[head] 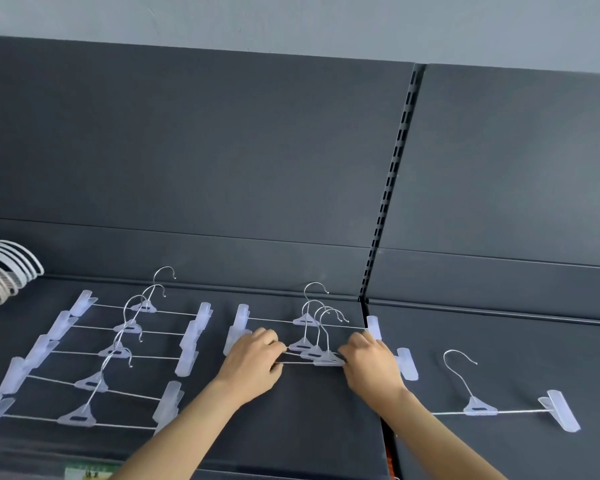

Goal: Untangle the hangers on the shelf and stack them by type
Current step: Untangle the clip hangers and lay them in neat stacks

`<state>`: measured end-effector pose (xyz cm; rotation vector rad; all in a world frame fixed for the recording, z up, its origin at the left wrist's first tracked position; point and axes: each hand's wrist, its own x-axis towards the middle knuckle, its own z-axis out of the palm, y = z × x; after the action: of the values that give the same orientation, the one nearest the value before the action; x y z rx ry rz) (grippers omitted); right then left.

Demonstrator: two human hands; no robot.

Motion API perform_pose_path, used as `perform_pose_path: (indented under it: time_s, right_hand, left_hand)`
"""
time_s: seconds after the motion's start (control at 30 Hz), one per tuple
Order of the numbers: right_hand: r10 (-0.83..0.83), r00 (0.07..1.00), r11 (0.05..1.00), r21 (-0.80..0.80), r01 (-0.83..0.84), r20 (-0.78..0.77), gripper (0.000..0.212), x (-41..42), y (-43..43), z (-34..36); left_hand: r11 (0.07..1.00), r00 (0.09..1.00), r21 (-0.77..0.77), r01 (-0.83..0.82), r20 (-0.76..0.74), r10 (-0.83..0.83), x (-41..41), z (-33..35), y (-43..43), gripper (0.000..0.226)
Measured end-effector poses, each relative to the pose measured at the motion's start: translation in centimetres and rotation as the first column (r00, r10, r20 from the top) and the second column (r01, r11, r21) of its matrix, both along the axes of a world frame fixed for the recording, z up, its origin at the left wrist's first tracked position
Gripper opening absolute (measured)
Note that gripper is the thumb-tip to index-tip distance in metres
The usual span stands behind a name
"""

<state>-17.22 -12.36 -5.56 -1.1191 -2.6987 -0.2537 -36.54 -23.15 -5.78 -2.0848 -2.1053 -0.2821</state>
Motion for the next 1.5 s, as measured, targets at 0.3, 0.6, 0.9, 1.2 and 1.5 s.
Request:
perform_pose_path:
  time_s: [0.3,0.6,0.9,1.2,1.5]
  right_hand:
    - [0.009,0.996,0.999,0.036,-0.006,-0.085,0.040,0.2,0.0,1.2]
    - [0.075,0.997,0.996,-0.044,-0.075,0.006,0.036,1.5,-3.4,0.1]
    - [0.095,0.916,0.995,-0.002,-0.104,-0.390,0.010,4.8,-3.9,1.4]
    - [-0.410,0.866,0.738,-0.661,0.132,-0.285,0.045,7.2,-3.0,2.7]
    - [-0.589,0.763,0.468,-0.882,0.056,-0.264,0.027,6.8,-2.3,4.5]
  left_hand:
    - [0.998,0.996,0.017,-0.054,-0.076,0.055,0.4,0.4,0.3,0.031]
    - [0.993,1.000,0.116,-0.008,0.011,0.007,0.6,-0.5,-4.1,0.025]
    - [0.986,0.982,0.102,-0.132,0.150,0.116,-0.9,-0.3,-4.0,0.030]
    - [0.985,0.969,0.015,-0.172,0.184,0.167,-1.0,-0.3,-2.3,0.028]
    - [0.974,0.939,0.185,-0.133,0.339,0.064,-0.8,-0.6,-3.9,0.026]
